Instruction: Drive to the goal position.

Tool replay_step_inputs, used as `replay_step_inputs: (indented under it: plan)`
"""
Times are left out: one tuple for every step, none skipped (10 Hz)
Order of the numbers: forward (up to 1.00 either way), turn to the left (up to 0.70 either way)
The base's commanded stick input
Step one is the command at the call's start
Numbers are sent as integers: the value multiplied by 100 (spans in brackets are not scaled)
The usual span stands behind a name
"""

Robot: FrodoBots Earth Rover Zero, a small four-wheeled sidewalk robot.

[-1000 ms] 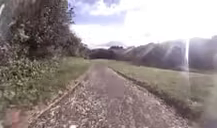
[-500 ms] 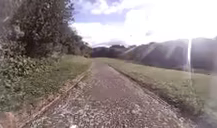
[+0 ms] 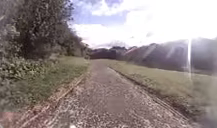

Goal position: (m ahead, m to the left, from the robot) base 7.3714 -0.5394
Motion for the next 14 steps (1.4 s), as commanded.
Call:
replay_step_inputs:
  plan:
    - [70, -16]
    - [70, -1]
    - [70, 0]
    - [70, 0]
    - [70, 0]
    - [70, 0]
    - [70, -3]
    - [70, -19]
    - [70, -3]
    - [70, 0]
    - [70, 0]
    - [70, 0]
    - [70, 0]
    - [70, 0]
